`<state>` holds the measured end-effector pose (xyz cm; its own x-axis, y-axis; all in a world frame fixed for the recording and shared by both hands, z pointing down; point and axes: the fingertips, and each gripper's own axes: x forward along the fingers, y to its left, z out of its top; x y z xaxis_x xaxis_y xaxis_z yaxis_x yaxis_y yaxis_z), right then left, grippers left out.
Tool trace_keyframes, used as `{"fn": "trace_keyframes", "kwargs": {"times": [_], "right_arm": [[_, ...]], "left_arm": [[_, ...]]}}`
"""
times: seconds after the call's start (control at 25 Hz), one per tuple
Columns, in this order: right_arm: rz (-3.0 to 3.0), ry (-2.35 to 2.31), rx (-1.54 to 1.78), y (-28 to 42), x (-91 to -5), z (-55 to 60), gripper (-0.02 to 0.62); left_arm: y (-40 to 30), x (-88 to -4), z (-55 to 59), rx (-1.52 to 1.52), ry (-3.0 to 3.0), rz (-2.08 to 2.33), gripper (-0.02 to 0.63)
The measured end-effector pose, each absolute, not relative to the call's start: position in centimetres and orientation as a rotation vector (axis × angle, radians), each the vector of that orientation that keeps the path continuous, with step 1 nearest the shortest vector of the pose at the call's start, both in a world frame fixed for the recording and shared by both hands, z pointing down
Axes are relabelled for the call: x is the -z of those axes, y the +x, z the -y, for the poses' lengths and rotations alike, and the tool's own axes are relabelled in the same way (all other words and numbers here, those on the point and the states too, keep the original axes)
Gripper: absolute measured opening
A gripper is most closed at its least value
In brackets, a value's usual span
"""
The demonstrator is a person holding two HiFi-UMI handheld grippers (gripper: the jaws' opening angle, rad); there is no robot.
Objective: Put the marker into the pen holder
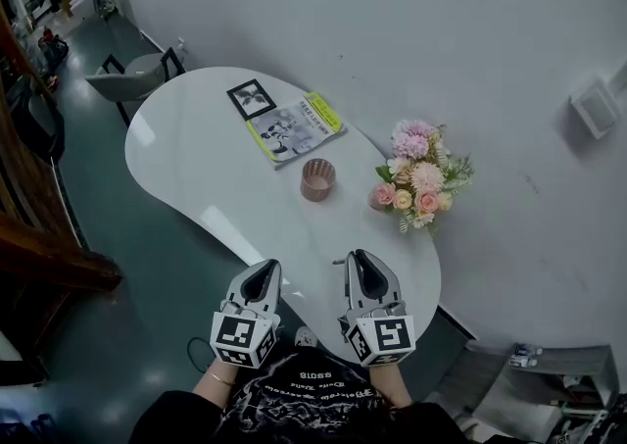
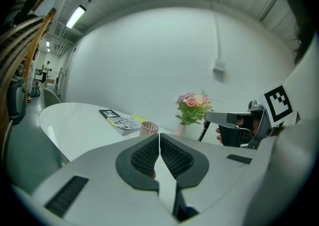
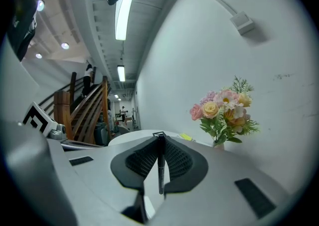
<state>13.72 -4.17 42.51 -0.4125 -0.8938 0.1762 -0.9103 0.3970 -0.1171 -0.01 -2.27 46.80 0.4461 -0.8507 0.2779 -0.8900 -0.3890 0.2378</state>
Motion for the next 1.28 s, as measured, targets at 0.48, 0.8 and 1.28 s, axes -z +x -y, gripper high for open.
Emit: {"fn": "trace_keyframes", "kwargs": {"times": [0.48, 0.8, 1.28], "right_arm": [[2.398, 1.829, -0.312, 10.7, -42.7, 10.5, 0.063], [2.286, 2.004, -0.297, 9.7, -42.3, 12.7, 0.063], [2.279, 2.077, -0.248, 8.2, -39.9, 15.8, 0.063]], "left_arm": [[-2.7, -47.2, 10.0, -0.244, 2.472, 1.281, 0.026], [-4.3, -46.8, 13.5, -0.263, 2.567, 1.132, 0.026], [-6.6, -46.7, 15.2, -0.290, 2.583, 1.084, 0.026]]}}
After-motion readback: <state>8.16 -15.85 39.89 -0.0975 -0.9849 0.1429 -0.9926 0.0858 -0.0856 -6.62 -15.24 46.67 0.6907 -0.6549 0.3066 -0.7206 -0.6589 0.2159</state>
